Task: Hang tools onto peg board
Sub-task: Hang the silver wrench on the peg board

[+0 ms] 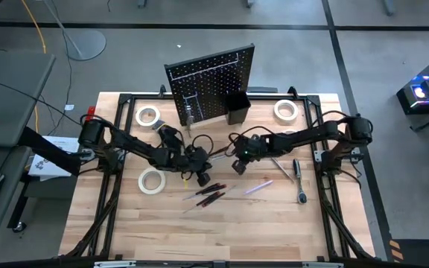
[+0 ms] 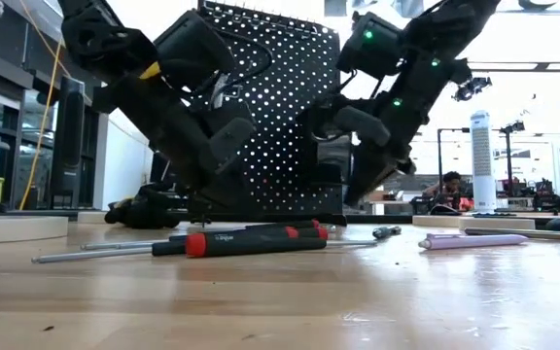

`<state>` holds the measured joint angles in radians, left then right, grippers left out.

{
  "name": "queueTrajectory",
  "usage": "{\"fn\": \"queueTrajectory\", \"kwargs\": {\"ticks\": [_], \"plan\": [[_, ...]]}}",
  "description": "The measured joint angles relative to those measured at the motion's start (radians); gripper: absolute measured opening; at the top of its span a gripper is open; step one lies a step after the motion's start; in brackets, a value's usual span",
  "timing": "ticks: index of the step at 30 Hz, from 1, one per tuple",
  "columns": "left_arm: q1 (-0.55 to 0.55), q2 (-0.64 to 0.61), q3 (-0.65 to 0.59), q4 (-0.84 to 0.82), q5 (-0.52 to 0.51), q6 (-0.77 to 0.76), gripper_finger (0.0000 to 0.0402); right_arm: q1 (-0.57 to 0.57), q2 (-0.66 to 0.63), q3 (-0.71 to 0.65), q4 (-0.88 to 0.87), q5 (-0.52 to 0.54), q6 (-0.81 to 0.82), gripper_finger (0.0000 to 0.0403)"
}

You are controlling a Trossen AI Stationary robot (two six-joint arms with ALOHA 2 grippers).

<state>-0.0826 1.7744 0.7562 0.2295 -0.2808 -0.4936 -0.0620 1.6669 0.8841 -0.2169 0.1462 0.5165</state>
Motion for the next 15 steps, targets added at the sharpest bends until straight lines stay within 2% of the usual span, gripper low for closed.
{"fn": "queueTrajectory", "kwargs": {"ticks": [4,7,11,15], "plan": [[-0.005,-0.027,0.003,-0.007,0.004,-0.018,0.0004,-0.049,0.043,0.001,0.087,-0.005,0.002,0.0000],[-0.005,-0.057,0.003,-0.026,-0.009,-0.008,0.0002,-0.082,0.078,0.001,0.131,-0.049,0.005,0.0000],[-0.004,-0.075,0.003,-0.052,-0.020,0.024,0.0001,-0.102,0.105,0.001,0.134,-0.096,-0.003,0.0000],[-0.003,-0.076,0.003,-0.063,-0.020,0.024,0.0001,-0.102,0.105,0.001,0.143,-0.099,-0.022,0.0000]]}}
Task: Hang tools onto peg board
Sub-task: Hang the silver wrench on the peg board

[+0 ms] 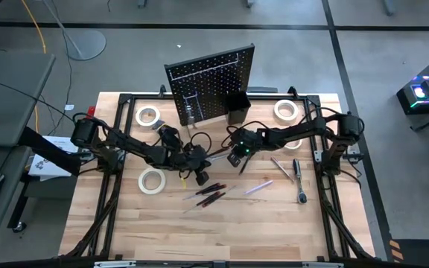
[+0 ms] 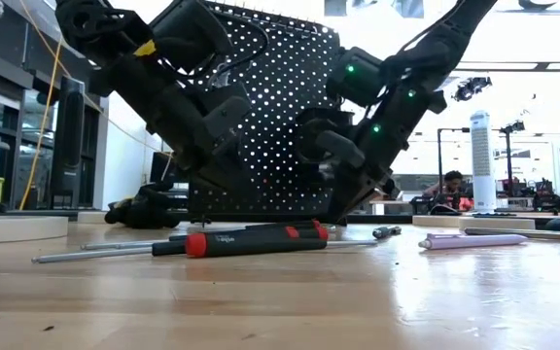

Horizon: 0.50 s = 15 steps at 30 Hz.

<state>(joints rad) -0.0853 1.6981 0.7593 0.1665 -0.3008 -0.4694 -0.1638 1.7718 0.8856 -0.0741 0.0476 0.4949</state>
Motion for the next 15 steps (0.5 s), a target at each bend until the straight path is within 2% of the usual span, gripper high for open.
{"fn": "queueTrajectory", "kwargs": {"ticks": [11,15], "plan": [[0.000,0.000,0.000,-0.014,0.000,0.000,0.0000,0.004,0.000,0.002,0.017,-0.023,0.002,0.0000],[0.000,0.000,0.000,-0.017,-0.001,0.000,0.0000,0.010,0.000,0.002,-0.012,0.010,0.002,0.0000]]}}
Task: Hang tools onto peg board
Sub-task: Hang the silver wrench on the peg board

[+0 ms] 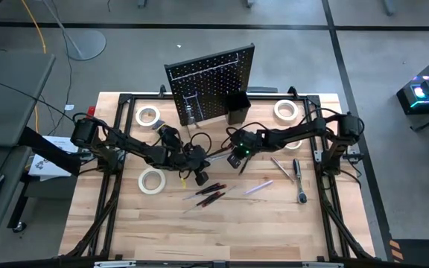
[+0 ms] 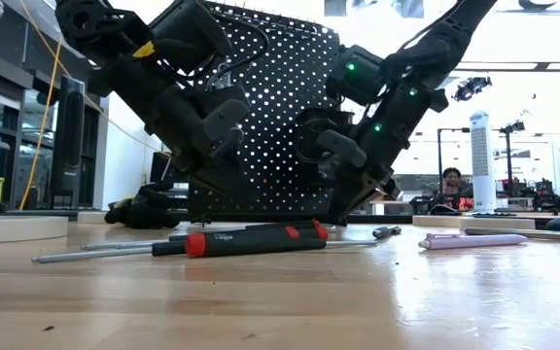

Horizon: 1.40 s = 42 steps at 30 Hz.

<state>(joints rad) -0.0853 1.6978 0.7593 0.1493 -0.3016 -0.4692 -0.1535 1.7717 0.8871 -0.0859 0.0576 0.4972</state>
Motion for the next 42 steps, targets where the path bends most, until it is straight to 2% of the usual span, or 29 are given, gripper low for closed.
{"fn": "queueTrajectory", "kwargs": {"ticks": [13,19,24,28,33,42], "plan": [[0.000,0.000,0.000,-0.003,0.001,0.017,0.0000,0.009,0.016,0.000,0.003,-0.008,0.009,0.0000],[0.000,0.000,0.003,-0.006,0.001,0.089,0.0000,0.010,0.016,0.000,0.000,-0.008,0.018,0.0000],[0.000,-0.001,0.038,-0.032,-0.010,0.221,0.0010,0.010,0.016,0.001,-0.021,-0.004,0.000,0.0000],[0.000,-0.001,0.050,-0.042,-0.019,0.314,0.0035,0.010,0.016,0.002,-0.037,-0.002,-0.001,0.0000],[0.001,0.007,0.050,-0.048,-0.018,0.368,0.0086,0.010,0.016,0.002,-0.037,-0.001,-0.001,0.0000],[0.008,0.065,0.050,-0.028,-0.019,0.386,0.0171,0.013,0.016,0.002,-0.027,-0.001,-0.005,0.0000]]}}
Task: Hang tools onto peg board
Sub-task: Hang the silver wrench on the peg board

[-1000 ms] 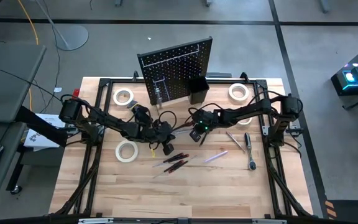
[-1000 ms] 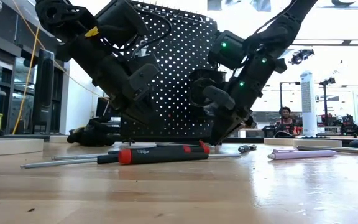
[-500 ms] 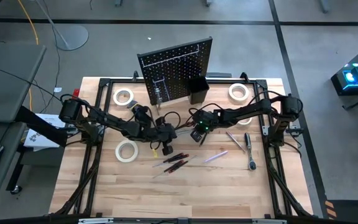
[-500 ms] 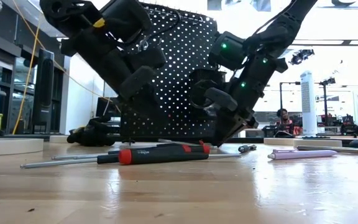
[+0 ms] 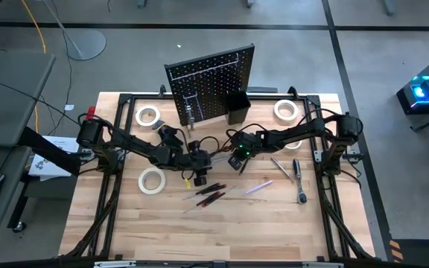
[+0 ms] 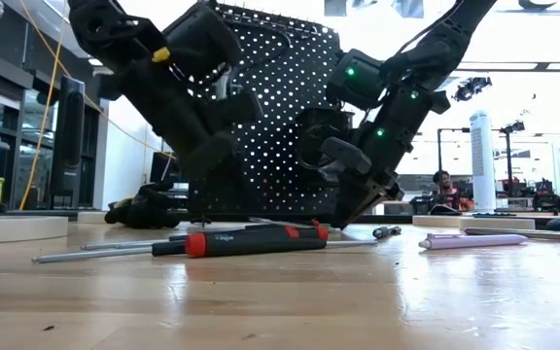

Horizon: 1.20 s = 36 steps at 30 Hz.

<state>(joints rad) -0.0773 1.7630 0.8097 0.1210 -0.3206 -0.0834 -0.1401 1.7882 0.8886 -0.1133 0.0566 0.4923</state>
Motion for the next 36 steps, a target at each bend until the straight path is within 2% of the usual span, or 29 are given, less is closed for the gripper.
{"fn": "queueTrajectory", "kwargs": {"ticks": [5,11,17,26,29,36], "plan": [[0.000,0.029,-0.001,0.006,-0.030,-0.020,0.0194,0.020,0.000,0.000,0.019,-0.002,-0.003,0.0000],[0.000,0.029,-0.001,0.056,-0.050,-0.043,0.0200,0.048,0.000,-0.001,0.028,-0.002,-0.003,0.0000],[0.000,0.032,-0.001,0.055,-0.010,-0.043,0.0200,0.057,0.000,-0.002,0.038,0.013,0.000,0.0000],[0.004,0.101,0.003,0.045,0.071,-0.052,0.0200,0.057,0.001,-0.002,0.051,0.012,0.000,0.0000],[0.008,0.103,0.004,0.026,0.082,-0.101,0.0200,0.057,0.001,-0.002,0.051,0.012,0.004,0.0000],[0.018,0.104,0.004,-0.011,0.121,-0.151,0.0158,0.057,0.044,0.000,0.070,-0.005,0.005,0.0000]]}}
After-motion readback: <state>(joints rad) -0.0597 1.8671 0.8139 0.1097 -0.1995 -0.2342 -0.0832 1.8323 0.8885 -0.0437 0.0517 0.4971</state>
